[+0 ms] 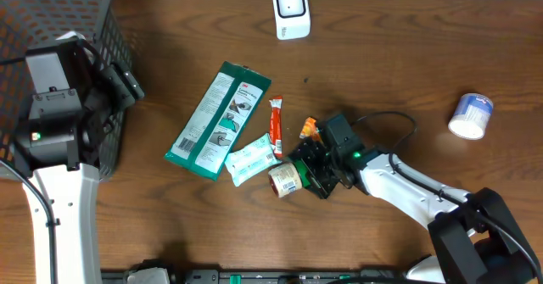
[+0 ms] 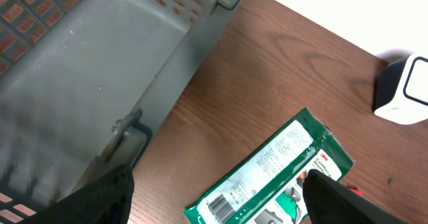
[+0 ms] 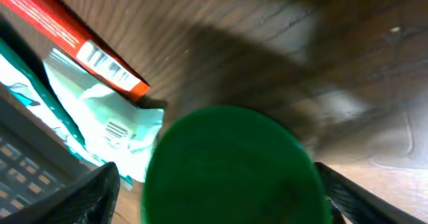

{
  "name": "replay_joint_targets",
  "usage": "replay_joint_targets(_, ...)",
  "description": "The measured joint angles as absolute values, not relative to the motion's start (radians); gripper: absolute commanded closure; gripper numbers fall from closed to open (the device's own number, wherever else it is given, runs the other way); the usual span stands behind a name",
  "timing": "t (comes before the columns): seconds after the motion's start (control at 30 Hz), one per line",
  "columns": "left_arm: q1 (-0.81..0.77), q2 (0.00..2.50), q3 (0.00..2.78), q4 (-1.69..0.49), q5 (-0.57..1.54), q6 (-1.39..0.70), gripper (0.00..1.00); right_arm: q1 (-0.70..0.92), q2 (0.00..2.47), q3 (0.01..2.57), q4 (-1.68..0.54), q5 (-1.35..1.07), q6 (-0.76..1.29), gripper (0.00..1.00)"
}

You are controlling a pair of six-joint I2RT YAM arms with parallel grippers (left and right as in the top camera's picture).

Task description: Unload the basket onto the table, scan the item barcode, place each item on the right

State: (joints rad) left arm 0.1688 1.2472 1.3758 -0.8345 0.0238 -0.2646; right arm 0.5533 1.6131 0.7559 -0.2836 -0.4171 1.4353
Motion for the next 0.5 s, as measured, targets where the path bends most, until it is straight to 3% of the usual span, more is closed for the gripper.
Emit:
replay_joint_targets(0.1,0.169,1.247,1.376,-0.834,0.024,-0.265,0.17,0.554,1.613,0.756,-0.293,-0.402,1.44,0.32)
replay_joint_targets(0.37,0.169,1.247,1.376,-0.834,0.024,-0.265,0.17,0.55,1.613,0.756,-0.3,-0.385,1.352,0.31)
replay_joint_targets(0.5,0.169,1.247,1.376,-0.834,0.024,-0.265,0.17,0.537,1.594,0.756,-0.303,-0.373,1.272,0.39)
